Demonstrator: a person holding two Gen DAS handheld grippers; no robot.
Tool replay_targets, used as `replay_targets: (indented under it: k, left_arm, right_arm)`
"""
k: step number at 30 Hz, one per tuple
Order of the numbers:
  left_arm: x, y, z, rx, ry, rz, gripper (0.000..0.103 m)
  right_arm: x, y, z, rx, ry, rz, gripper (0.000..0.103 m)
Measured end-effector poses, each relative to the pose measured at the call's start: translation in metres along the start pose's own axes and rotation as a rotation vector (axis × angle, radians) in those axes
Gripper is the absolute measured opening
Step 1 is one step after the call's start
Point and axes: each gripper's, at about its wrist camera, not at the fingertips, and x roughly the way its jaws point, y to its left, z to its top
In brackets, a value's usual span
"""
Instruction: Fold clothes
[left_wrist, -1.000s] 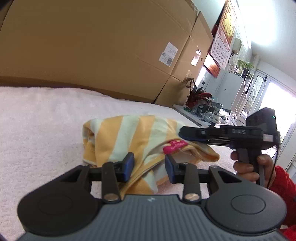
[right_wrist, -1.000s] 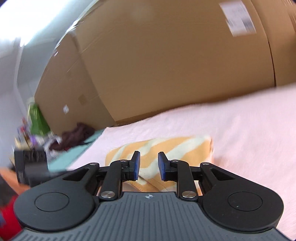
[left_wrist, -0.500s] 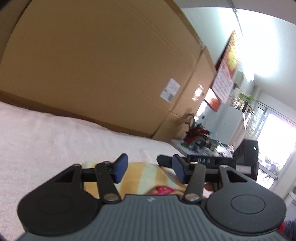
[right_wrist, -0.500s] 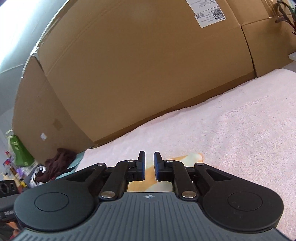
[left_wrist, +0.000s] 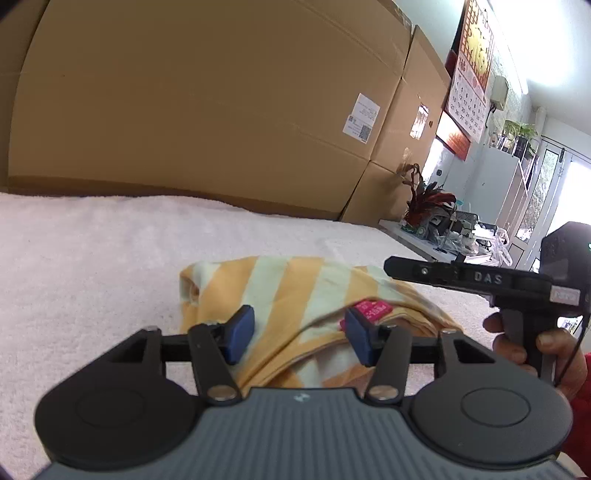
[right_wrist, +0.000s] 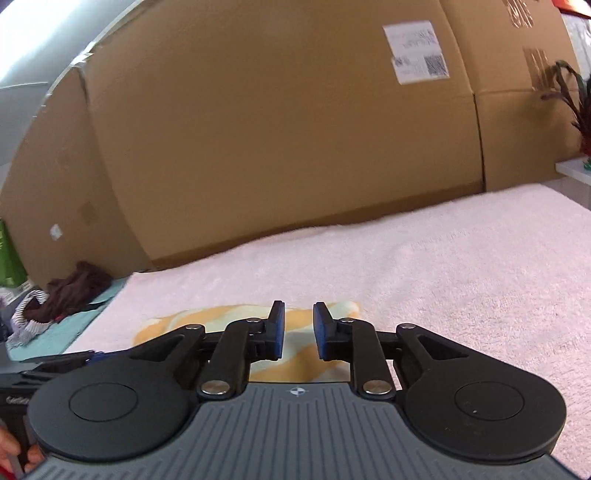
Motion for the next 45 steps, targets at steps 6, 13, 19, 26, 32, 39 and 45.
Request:
replay_targets:
  k: [6,13,19,26,32,39,45]
  left_arm:
    - [-0.007,0.001,-0.01,-0.009,-0.007,-0.016,0.056]
    - [-0.026,-0.009,0.0,-0.03,-0.075,-0.043,0.057]
    - [-0.012,-0.009,-0.014,-0.06,-0.032,-0.072,0.063]
    - [-0.036,0.002,-0.014,-0.165,-0.108,-0.152,0.063]
    - [-0.029,0.02,0.007,-0.256,-0.162,-0.084,0.066]
    - [-0.018,0.023,-0.023,-0.264,-0.085,-0.018,0.065]
    - [-0.036,0.03,-0.026,-0.329,-0.089,-0.062,0.072]
  right_arm:
    - [-0.021,0.006,-0.019,-0.082,-0.036,0.022,0.02]
    - [-0.043,0.015,-0.011,-0.073,-0.09,0.077,0.022]
    - [-0.031,0.024,-0.032,-0.175,-0.049,0.055,0.025]
    - [-0.042,0.013,-0.03,-0.166,-0.042,0.087,0.026]
    - [-0.043,0.002,-0.013,-0.001,-0.069,0.118,0.027]
    - [-0.038,0.004,-0.028,-0.097,-0.045,0.069,0.027]
    - [-0.038,0.0,-0.03,-0.075,-0.048,0.084,0.027]
